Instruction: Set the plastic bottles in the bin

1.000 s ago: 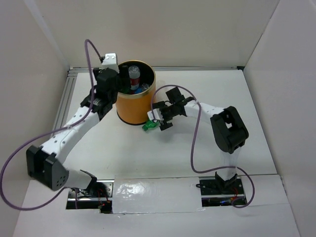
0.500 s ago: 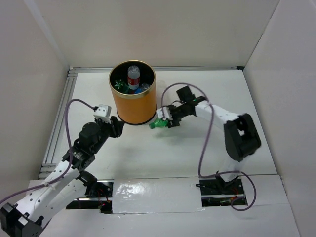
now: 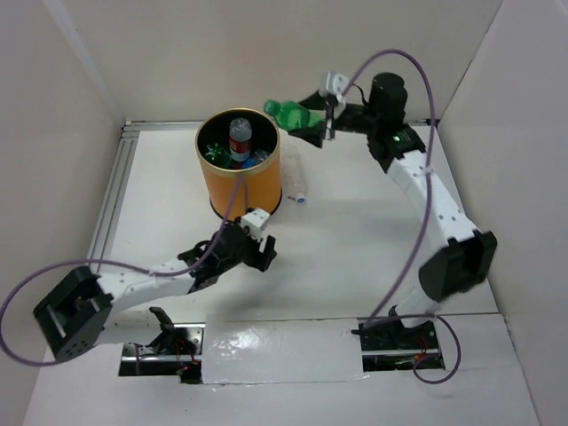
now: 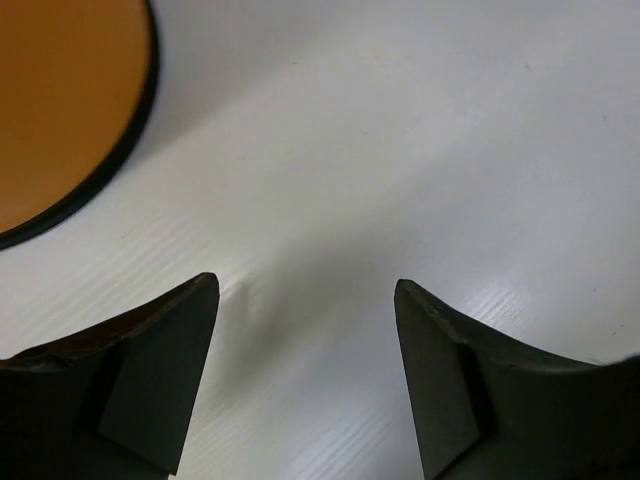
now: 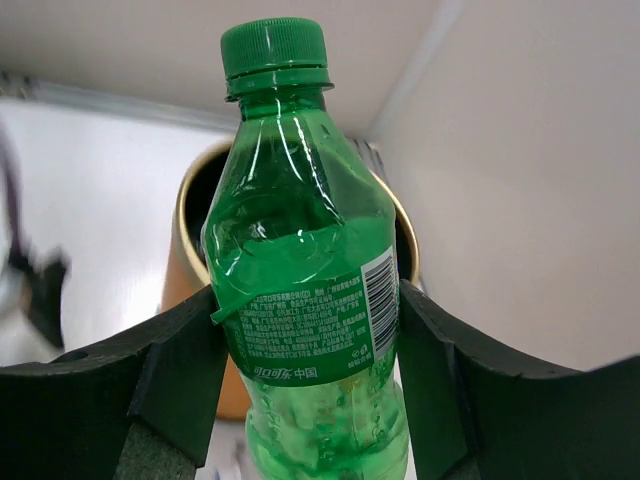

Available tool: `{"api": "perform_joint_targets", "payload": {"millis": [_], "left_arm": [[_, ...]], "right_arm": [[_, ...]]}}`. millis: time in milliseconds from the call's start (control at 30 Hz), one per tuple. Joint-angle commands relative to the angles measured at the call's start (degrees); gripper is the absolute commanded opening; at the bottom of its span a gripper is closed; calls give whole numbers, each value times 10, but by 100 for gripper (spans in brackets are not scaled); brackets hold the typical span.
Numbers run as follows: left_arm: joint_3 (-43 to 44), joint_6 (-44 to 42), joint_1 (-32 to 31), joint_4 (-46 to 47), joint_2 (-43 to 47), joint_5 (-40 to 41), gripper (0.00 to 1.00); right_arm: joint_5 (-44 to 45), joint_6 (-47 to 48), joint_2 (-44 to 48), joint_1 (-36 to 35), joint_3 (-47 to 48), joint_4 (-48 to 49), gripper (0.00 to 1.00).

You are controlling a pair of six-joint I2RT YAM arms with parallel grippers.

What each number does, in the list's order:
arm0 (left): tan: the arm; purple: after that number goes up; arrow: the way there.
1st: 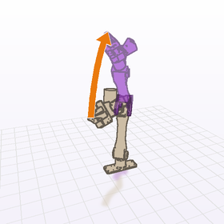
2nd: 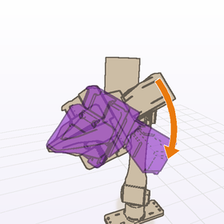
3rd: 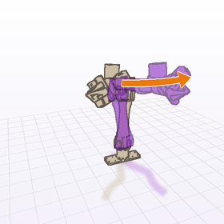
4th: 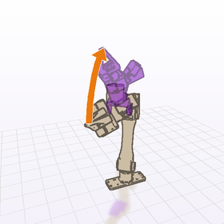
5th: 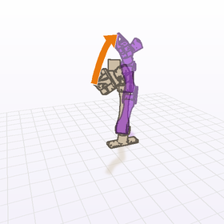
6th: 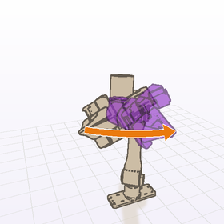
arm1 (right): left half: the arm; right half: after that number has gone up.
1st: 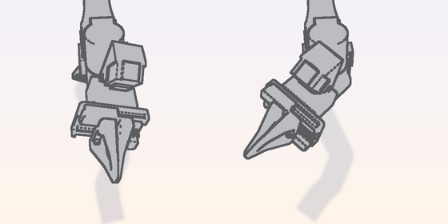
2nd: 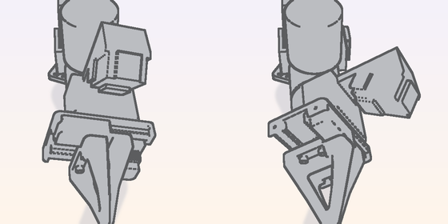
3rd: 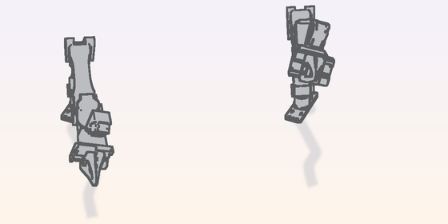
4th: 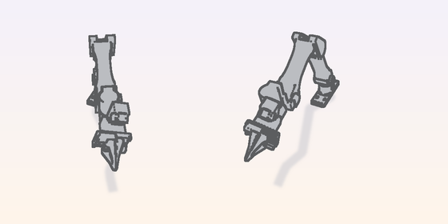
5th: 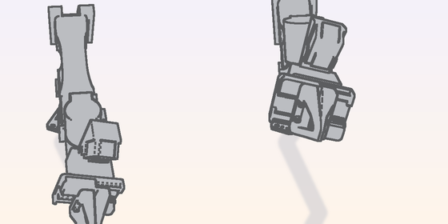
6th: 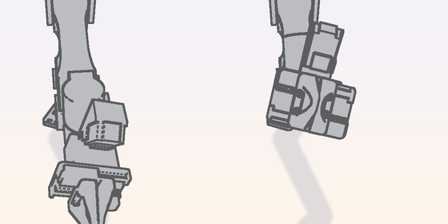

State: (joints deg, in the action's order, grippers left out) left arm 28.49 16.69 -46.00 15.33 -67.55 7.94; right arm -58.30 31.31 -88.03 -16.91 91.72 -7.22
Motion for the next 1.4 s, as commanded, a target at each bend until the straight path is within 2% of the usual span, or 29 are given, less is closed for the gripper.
{"api": "perform_joint_targets", "payload": {"millis": [0, 67, 100, 167, 200, 267, 333, 367, 400, 467, 500, 533, 567, 600, 633, 667, 800, 867, 1000, 1167, 1367], "left_arm": [[48, -33, -38, 101, -70, 23, 83], [77, -33, -55, 124, -137, 23, 83], [87, -33, -61, 130, -158, 33, 83], [111, -33, -75, 143, -209, 52, 83], [117, -33, -75, 157, -223, 58, 83], [142, -41, -88, 162, -260, 82, 83], [187, -54, -93, 153, -284, 105, 83], [204, -60, -93, 146, -296, 118, 83], [223, -68, -93, 146, -318, 152, 85], [283, -81, -93, 132, -346, 191, 87], [309, -86, -93, 124, -362, 241, 89], [339, -86, -93, 107, -400, 266, 89], [410, -72, -93, 83, -422, 293, 89], [450, -62, -93, 18, -445, 345, 90], [491, -31, -85, -16, -467, 365, 90], [567, -11, -78, -85, -509, 404, 92], [675, 25, -60, -130, -574, 442, 92], [712, 50, -44, -147, -587, 469, 93], [742, 32, -18, -141, -622, 489, 94], [794, 37, -6, -167, -677, 512, 94], [859, 97, 6, -242, -734, 511, 94]], "right_arm": [[-20, -222, -106, -41, 121, 149, 42], [-20, -275, -188, -54, 181, 173, 43], [-20, -317, -215, -59, 247, 173, 43], [-20, -350, -295, -69, 316, 159, 49], [-32, -392, -323, -75, 389, 158, 53], [-47, -445, -399, -81, 461, 126, 70], [-53, -438, -430, -81, 548, 81, 90], [-53, -422, -436, -81, 559, 38, 100], [-33, -390, -422, -81, 559, 26, 100], [-2, -383, -382, -53, 475, 38, 100], [12, -389, -331, -42, 432, 76, 100], [42, -389, -307, -18, 361, 87, 100], [57, -382, -285, -5, 335, 87, 100], [70, -362, -250, 8, 316, 71, 100], [98, -361, -237, 23, 287, 57, 100], [112, -361, -210, 58, 272, 44, 100], [116, -409, -145, 171, 175, 78, 100], [98, -423, -125, 229, 122, 84, 100], [65, -423, -69, 292, 38, 78, 100], [36, -405, -21, 331, -45, 78, 100], [14, -416, 30, 367, -113, 85, 100]]}}
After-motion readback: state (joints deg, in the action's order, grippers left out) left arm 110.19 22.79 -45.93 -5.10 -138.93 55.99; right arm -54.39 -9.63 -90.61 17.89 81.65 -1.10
